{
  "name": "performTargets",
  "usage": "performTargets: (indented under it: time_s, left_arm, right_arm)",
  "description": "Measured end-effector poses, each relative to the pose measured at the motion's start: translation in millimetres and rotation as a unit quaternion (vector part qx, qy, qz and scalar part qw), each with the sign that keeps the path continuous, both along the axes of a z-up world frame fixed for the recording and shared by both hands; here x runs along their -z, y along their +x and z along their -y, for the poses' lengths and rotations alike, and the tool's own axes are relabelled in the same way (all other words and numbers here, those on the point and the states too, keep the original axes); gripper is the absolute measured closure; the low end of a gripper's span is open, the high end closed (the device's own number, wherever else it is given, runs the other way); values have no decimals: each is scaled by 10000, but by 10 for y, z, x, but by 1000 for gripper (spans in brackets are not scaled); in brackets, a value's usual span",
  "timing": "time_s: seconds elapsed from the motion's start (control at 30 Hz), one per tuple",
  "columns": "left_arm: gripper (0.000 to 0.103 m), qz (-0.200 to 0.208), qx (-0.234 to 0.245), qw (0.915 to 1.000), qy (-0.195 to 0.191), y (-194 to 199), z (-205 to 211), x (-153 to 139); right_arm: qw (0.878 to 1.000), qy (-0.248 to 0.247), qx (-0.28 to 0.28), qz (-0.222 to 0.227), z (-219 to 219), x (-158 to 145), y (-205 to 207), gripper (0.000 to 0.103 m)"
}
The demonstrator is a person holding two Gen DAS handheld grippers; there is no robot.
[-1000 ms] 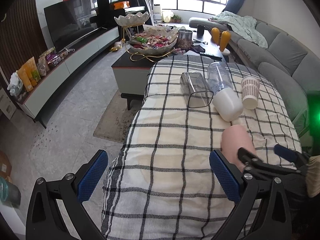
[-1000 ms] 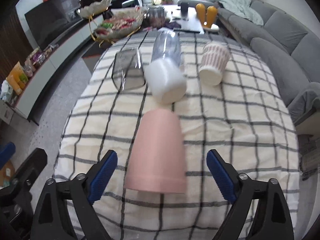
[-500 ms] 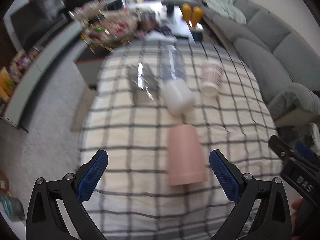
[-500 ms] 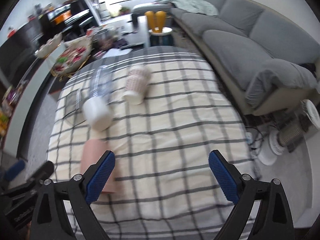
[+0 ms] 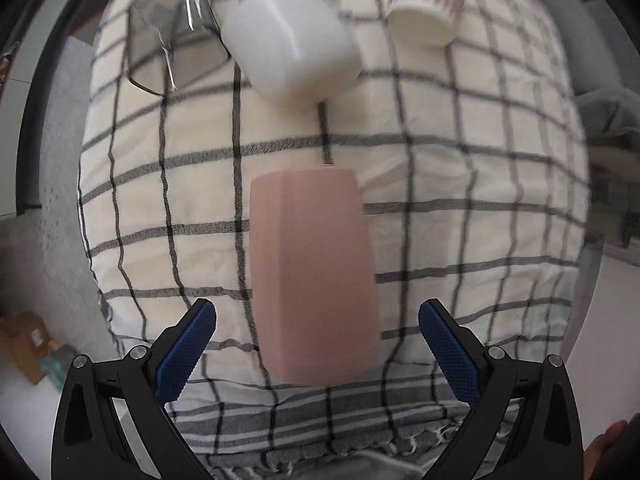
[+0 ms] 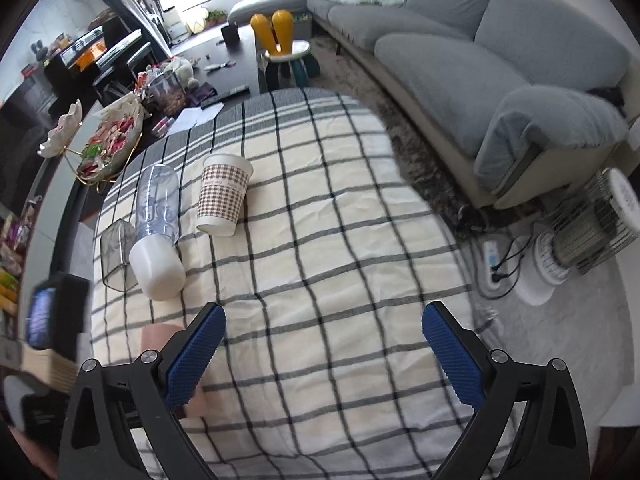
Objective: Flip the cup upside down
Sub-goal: 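Reach the left tool to the pink cup and grasp its body, then lift and rotate the pink cup with the left tool, rim downward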
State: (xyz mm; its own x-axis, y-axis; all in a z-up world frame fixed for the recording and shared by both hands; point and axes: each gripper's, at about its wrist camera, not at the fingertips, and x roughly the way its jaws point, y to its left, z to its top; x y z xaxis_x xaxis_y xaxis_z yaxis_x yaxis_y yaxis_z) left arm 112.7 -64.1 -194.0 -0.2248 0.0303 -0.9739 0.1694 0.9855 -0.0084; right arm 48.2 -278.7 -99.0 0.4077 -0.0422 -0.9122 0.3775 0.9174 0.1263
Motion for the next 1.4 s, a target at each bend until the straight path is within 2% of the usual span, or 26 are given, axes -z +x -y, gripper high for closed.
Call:
performTargets:
  time_s: [0.2,0.33,0.43,0.5,0.57,0.67,0.9,1.03,1.13,1.3,1.4]
  left_arm:
    - [0,-919,196,9949,355,150,70,320]
    - [1,-1136,219,9921,485,226,88,441]
    - [10,-1285,107,9907,433,234,73,538]
    - [23,-1385,41,9895,407,214,41,595]
    - [32,-1480,23,9885,313,169,39,657]
    - [32,-1404,102,9896,296,117,56,659]
    - [33,-787,274,9964,150,69,68,470]
    - [33,-47,375,9993,76,-18,76,140]
    - [33,474,360,9982,-72,-113,129,-116]
    - [33,1455,170,9874,-598,-252,1,-417]
    - [33,2168,-9,9716,-946,-275,-239,-633]
  right_arm:
    - [9994,286,-53,-185,59,191,281,4]
    - [9982,485,-92,-354,106,386,439,4]
    - [9965,655,-93,-517,131,555,530,4]
    - [9956,722,-72,-590,132,633,558,4]
    - [9953,746,-55,-612,141,675,569,4]
    - [9953,729,-58,-629,138,709,559,4]
    - [9965,648,-74,-524,111,604,465,4]
    - [9977,554,-120,-377,65,468,360,4]
    - [9984,467,-152,-264,10,380,263,4]
    - [9994,279,-197,-91,-86,303,106,4]
    - [9996,141,-228,-15,-138,299,39,4]
